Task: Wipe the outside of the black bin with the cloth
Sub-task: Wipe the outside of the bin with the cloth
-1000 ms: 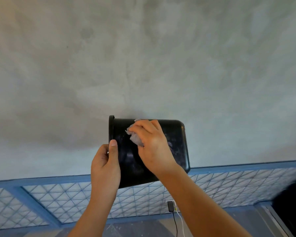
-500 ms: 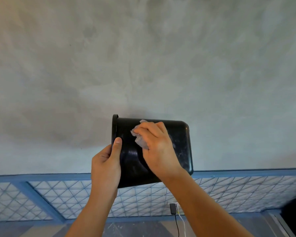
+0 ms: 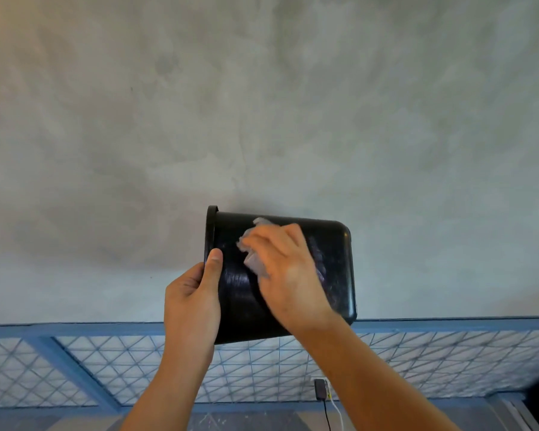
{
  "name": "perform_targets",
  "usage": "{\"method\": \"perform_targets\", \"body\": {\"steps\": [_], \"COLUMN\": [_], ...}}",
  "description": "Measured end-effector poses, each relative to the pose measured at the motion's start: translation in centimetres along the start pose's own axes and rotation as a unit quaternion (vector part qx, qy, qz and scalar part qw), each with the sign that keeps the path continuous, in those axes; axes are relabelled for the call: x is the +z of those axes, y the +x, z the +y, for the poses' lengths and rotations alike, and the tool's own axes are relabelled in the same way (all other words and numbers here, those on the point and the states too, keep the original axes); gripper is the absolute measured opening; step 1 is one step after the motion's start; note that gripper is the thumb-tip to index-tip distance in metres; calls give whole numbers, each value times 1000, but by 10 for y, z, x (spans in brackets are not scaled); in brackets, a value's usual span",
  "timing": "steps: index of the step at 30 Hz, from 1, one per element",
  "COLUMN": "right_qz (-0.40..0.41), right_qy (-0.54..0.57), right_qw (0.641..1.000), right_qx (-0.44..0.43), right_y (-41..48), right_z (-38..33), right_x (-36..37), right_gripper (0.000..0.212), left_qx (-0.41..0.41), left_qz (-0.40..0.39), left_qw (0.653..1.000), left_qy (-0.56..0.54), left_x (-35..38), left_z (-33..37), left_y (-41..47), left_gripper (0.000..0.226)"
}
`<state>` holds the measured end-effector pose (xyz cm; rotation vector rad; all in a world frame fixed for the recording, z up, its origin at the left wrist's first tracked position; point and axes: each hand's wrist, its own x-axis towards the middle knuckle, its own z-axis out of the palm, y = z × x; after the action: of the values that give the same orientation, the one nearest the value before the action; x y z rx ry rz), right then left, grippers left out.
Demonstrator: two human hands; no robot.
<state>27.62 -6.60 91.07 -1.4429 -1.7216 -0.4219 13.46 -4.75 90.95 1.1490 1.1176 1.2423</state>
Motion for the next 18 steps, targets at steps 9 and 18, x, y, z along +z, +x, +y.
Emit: {"method": "perform_targets", "body": {"steps": [9,18], "right_qz": [-56,-76], "right_qy": [1,21], "right_qw": [998,997], "right_qx": [3,1], "right_y": [-22,-70], "right_z": [1,-14], "right_x": [11,0], "right_gripper": [29,26], "left_qx": [11,-22], "left_qz": [9,5], "left_qw": [1000,999], "left_qy": [3,-34], "left_x": [2,-3], "left_z": [-3,-1], "left_y": [6,11], "left_gripper": [61,44]}}
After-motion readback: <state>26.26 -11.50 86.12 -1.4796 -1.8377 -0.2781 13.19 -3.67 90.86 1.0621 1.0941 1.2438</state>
